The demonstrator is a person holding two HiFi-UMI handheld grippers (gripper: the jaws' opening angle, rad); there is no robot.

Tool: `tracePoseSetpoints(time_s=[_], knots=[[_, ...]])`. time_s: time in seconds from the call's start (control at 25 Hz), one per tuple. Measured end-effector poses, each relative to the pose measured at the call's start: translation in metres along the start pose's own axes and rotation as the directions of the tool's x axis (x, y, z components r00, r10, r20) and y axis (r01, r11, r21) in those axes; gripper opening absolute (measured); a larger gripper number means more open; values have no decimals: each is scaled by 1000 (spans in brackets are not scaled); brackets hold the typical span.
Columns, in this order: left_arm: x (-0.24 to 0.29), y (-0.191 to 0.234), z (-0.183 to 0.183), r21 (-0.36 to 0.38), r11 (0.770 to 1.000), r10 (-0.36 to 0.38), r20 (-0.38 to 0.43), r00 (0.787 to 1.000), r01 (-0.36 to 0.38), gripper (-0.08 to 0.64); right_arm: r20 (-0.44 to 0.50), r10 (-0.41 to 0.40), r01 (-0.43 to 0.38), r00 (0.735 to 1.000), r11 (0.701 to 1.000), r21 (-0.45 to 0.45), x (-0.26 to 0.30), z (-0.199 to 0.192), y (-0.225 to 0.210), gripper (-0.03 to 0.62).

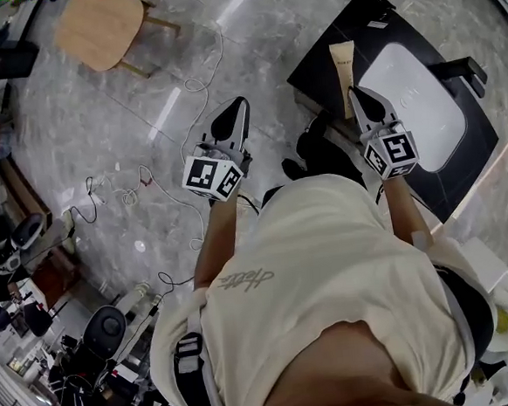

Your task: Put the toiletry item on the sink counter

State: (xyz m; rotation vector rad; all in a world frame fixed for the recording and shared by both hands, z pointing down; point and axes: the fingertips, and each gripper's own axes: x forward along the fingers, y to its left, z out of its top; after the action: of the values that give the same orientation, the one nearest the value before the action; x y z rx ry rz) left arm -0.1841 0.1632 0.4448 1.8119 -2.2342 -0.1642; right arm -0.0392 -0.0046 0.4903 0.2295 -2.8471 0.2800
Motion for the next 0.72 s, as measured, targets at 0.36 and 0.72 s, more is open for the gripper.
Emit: tracePoseSetpoints(time_s=[0.36, 0.72], knots=[[127, 4, 41, 51, 995, -83, -35, 996, 85, 3, 30, -47, 45, 998, 998, 50, 42, 24, -88, -2], [223, -31, 32, 70, 973, -212, -117, 970, 221, 3, 11, -178, 174, 984, 972, 157, 32, 8, -178, -2]])
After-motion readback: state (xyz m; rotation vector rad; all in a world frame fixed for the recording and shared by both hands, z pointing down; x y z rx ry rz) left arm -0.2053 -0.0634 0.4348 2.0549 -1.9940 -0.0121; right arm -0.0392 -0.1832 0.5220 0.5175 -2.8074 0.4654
